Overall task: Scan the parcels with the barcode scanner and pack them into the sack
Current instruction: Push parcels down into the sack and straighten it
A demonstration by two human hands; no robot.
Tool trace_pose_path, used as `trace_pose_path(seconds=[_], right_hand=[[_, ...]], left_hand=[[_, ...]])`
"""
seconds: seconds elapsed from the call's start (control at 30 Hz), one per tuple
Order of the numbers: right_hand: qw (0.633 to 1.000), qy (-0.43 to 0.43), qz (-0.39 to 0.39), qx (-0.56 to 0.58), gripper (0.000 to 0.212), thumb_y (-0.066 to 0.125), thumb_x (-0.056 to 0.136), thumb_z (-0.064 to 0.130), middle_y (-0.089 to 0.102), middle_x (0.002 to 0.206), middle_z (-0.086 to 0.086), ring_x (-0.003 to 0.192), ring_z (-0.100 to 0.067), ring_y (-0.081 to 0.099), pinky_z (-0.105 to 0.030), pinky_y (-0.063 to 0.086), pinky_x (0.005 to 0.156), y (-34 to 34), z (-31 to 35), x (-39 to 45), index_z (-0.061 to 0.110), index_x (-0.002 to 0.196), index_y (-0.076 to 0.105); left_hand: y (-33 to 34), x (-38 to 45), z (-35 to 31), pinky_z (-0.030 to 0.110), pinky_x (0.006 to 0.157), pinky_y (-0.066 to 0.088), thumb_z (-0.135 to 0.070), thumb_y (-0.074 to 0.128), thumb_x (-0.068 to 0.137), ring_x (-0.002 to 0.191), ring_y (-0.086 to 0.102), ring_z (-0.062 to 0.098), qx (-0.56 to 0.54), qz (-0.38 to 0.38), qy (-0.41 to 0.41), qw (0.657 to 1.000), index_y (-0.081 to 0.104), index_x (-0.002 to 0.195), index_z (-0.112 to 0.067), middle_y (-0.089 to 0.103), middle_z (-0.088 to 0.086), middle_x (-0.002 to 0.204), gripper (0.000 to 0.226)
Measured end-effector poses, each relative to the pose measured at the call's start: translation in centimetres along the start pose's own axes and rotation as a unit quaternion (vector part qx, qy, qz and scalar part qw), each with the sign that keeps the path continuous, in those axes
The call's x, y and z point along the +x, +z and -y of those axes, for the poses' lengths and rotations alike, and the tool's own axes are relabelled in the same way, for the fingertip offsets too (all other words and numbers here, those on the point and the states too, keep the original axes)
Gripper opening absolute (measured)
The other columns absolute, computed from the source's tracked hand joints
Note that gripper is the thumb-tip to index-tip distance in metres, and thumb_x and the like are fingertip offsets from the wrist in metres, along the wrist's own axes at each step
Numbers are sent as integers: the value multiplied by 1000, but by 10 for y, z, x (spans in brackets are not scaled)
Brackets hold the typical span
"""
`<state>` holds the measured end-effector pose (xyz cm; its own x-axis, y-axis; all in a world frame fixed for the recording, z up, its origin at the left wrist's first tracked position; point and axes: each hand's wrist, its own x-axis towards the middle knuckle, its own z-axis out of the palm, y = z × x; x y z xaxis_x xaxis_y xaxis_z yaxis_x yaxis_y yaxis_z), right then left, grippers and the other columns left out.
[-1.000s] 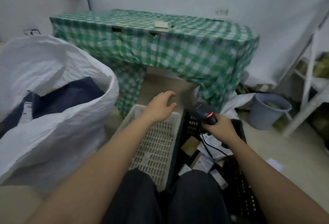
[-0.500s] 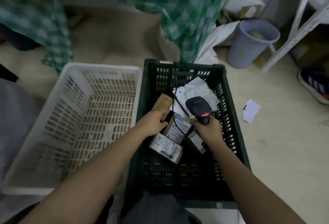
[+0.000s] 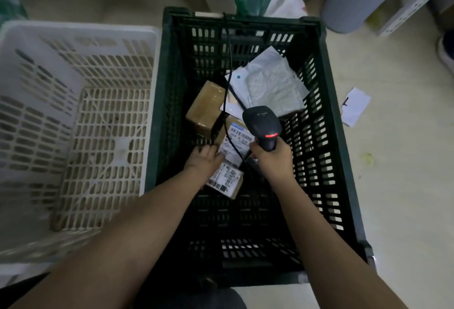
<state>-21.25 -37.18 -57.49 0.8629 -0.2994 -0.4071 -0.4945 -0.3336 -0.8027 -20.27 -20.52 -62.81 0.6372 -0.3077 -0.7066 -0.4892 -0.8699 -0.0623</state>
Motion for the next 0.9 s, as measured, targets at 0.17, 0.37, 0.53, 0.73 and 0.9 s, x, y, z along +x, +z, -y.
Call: trace_pose_path(seconds=[0.17, 0.37, 0.53, 0.73, 0.9], right_hand=[[1000, 11, 3, 22, 32, 68, 61, 38, 68, 72, -14, 73, -36, 66, -52, 56, 71, -1, -4, -4, 13, 79, 62], [996, -44, -33, 72, 11, 73, 78, 13, 65, 72, -11, 67, -20, 58, -37, 49, 66, -23, 36, -18, 14, 79, 62], [988, -112, -31, 100, 18, 69, 82, 12, 63, 73, -6, 75, -28, 64, -37, 48, 68, -40, 98, -42, 23, 76, 56], [974, -213, -9, 82, 14, 71, 85, 18, 65, 88, -6, 83, -18, 60, -25, 40, 69, -35, 169, -90, 13, 93, 61], [958, -211, -18, 193, 15, 73, 85, 20, 68, 90, -2, 86, -18, 65, -35, 50, 82, -9, 212, -127, 16, 94, 62]], left_hand=[[-6, -7, -1, 47, 111, 26, -24, 71, 79, 134, 25, 33, 35, -50, 38, 997, 12, 150, -13, 21, 17, 148, 93], [-49, -63, 4, 38, 91, 41, -41, 77, 70, 122, 29, 27, -109, -118, 84, 983, 34, 137, -12, 31, 11, 132, 85], [-100, -143, 20, 38, 96, 40, -46, 76, 69, 118, 26, 22, -165, -207, 59, 962, 33, 137, -14, 30, 6, 126, 87], [-138, -242, 59, 34, 92, 37, -49, 79, 64, 122, 30, 22, -203, -321, -59, 923, 34, 135, -16, 33, 4, 127, 91], [-123, -291, 90, 43, 90, 49, -47, 85, 59, 113, 52, 25, -428, -427, -150, 782, 34, 126, -18, 50, 3, 127, 89]])
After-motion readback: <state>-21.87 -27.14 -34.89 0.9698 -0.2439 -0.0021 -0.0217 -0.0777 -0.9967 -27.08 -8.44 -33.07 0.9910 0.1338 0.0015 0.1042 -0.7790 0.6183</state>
